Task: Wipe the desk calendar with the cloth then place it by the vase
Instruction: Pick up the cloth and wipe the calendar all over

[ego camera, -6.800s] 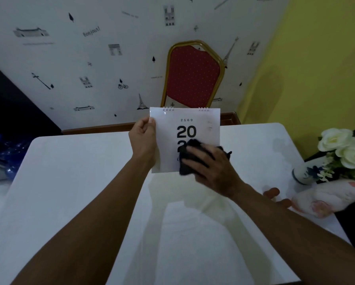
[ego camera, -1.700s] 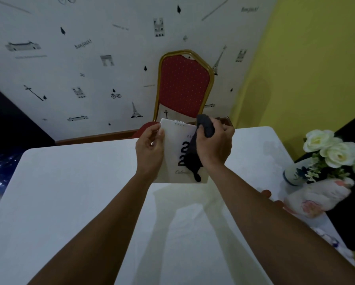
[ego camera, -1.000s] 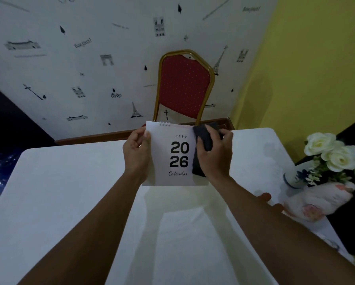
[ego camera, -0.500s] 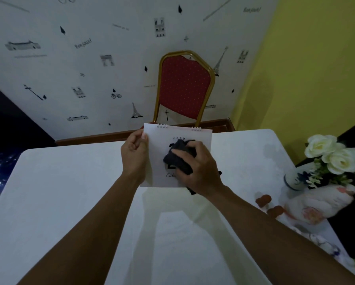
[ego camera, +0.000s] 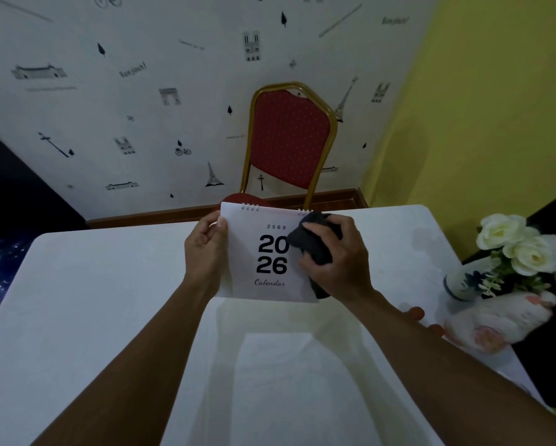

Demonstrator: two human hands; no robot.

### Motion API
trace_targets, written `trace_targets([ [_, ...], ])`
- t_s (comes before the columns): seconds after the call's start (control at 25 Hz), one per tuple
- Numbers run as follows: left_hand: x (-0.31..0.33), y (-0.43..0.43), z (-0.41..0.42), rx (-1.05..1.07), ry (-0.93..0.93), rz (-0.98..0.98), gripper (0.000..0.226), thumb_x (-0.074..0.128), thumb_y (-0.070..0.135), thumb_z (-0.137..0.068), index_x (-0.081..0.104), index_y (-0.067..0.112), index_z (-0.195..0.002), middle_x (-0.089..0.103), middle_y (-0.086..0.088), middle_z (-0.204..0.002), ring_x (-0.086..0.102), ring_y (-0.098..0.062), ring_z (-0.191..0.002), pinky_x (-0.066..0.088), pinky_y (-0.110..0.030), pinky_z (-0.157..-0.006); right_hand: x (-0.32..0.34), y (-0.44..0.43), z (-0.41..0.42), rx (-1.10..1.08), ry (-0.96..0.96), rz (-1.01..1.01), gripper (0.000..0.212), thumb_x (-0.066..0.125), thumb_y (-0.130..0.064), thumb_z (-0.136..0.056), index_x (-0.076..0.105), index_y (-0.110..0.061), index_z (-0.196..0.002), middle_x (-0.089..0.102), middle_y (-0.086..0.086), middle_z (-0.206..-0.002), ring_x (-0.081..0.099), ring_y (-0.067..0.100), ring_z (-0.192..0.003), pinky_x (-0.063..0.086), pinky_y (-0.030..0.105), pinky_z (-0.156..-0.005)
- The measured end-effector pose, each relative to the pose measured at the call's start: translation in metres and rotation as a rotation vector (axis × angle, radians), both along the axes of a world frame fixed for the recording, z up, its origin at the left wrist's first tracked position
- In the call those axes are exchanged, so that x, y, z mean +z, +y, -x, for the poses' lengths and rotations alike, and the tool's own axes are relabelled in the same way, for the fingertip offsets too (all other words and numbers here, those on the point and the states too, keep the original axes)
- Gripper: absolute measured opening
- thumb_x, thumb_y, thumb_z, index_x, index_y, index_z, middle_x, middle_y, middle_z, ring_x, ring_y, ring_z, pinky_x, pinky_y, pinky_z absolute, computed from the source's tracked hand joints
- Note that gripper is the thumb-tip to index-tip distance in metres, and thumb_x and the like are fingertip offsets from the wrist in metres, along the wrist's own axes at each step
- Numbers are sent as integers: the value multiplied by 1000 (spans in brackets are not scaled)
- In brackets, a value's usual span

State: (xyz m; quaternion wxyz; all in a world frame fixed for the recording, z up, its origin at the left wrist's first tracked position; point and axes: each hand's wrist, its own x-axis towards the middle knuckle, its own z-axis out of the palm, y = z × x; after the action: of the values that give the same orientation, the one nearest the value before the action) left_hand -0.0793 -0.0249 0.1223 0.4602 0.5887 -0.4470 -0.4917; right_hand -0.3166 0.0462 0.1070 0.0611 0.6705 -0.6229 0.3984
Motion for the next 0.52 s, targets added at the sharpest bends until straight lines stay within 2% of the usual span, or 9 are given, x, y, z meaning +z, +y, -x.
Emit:
trace_targets([
  [0.16,3,3,3,-25,5,18,12,53,47,-99,65,47,-101,70,27,-89,65,-16,-87,47,-28,-63,2,-6,-3,-151,-101,-17,49,73,-34,-82,68,-16,-126,56,16,-123,60,30,-106,62,47,-79],
  [0.24,5,6,9,-63,-2,42,12,53,48,-99,65,51,-99,71,24,-92,67,-15,-85,49,-27,-62,1,-8,-16,-150,-112,-27,47,74,-31,-84,67,-16,-128,55,17,-125,59,31,-109,62,47,-82],
  [0.32,5,8,19,-101,-21,69,11,54,48,-99,64,51,-100,72,18,-96,69,-13,-84,52,-27,-62,0,-8,-35,-60,-86,-37,47,71,-32,-87,66,-14,-130,56,18,-128,58,31,-112,61,46,-89],
  [0.44,5,8,25,-84,-25,94,10,56,41,-101,64,46,-103,71,14,-103,68,-12,-92,54,-26,-67,-7,-2,-54,204,69,-73,46,65,-38,-91,67,-16,-131,58,15,-132,56,29,-116,55,44,-101],
  [0.52,4,7,21,-55,-2,82,11,56,39,-101,65,45,-100,71,17,-100,67,-12,-94,54,-27,-69,-13,3,-52,382,212,-93,42,70,-36,-89,69,-20,-128,62,12,-128,59,28,-111,54,43,-101],
])
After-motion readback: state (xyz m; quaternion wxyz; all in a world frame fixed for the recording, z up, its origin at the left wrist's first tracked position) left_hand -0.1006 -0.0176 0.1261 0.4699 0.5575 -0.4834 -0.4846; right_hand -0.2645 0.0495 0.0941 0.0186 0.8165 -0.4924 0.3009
